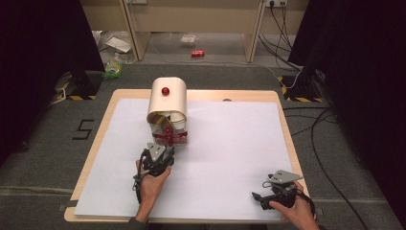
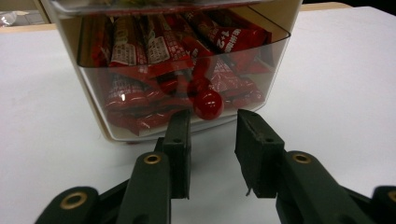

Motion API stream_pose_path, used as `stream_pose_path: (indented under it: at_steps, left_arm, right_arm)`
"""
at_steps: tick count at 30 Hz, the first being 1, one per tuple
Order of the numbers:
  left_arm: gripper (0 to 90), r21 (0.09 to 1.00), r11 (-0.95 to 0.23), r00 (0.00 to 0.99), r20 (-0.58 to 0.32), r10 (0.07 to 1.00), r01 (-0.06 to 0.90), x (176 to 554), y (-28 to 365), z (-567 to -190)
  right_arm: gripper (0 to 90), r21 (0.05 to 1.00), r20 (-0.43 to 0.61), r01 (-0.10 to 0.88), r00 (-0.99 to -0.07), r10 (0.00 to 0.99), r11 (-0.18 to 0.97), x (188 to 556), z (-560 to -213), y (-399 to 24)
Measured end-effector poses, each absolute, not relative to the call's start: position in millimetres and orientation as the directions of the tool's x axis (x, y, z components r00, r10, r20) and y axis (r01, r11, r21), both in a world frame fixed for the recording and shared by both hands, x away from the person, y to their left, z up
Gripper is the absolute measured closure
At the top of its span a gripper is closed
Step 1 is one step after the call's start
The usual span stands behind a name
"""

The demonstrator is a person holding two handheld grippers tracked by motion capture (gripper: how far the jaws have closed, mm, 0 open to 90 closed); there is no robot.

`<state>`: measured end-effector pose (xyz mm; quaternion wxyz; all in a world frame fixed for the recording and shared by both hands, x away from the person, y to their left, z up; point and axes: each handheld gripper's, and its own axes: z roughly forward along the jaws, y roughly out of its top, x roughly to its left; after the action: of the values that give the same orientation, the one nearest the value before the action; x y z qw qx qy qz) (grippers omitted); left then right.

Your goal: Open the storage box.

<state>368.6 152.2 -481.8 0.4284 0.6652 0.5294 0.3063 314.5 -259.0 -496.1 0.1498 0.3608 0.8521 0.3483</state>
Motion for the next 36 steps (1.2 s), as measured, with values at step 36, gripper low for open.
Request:
stream_pose_path:
  at_steps: [36]
  left_arm:
    - [73.2,0.911,-0.079,0.130,0.028,0.991,0.404,370.7,131.1,-487.6]
  right_arm:
    - [5.7,0.702,-0.004,0.510,-0.695,0.719,0.497,314.5,-496.2,-259.1]
